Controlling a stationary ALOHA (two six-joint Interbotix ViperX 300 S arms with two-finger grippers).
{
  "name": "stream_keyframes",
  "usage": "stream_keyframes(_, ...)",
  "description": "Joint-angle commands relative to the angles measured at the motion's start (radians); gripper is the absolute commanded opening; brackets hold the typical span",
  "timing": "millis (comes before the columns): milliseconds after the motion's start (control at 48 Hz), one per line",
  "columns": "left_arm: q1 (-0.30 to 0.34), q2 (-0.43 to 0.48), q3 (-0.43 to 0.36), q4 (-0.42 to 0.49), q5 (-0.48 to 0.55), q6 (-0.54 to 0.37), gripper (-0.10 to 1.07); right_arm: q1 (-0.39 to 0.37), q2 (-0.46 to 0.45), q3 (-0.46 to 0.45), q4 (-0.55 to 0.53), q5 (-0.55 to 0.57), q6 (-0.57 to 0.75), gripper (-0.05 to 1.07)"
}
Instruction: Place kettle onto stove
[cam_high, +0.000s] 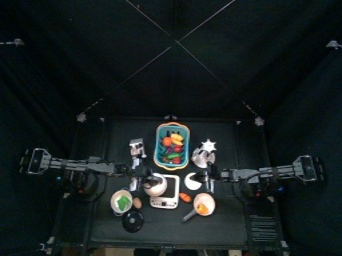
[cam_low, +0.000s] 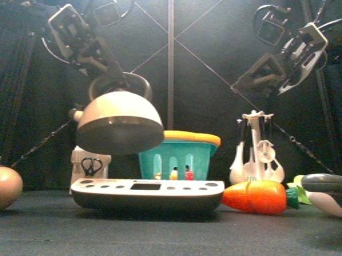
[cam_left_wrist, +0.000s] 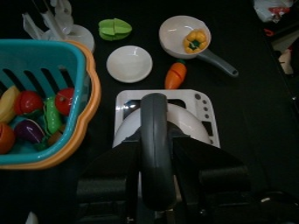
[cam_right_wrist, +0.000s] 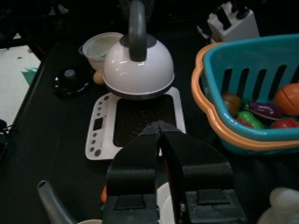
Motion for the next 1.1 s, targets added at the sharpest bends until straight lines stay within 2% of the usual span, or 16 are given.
stream_keyframes(0,-0.002,0.064,-0.064,0.002,-0.031,0.0,0.65,-0.008,-0.018,-0.003,0.028,0.008,0.0,0.02)
stream_keyframes(188,-0.005,0.152,-0.112,0.0,-0.026,0.0,0.65,-0.009,-0.046,0.009,0.04,0.048,0.0,0.02)
stream_keyframes(521,-0.015,0.178,-0.138,0.0,-0.055,0.0,0.65,-0.012,-0.1,0.014,0.035,0.095,-0.002,0.02)
stream_keyframes(750,-0.026,0.265,-0.167,0.0,-0.066,0.0,0.65,-0.02,-0.103,0.032,0.034,0.112,-0.002,0.02)
stream_keyframes(896,-0.028,0.325,-0.192,-0.002,-0.048,-0.002,0.65,-0.02,-0.103,0.034,0.049,0.141,0.0,0.02)
stream_keyframes(1083,-0.028,0.328,-0.193,-0.005,0.002,-0.005,0.67,-0.021,-0.103,0.023,0.044,0.143,-0.002,0.02)
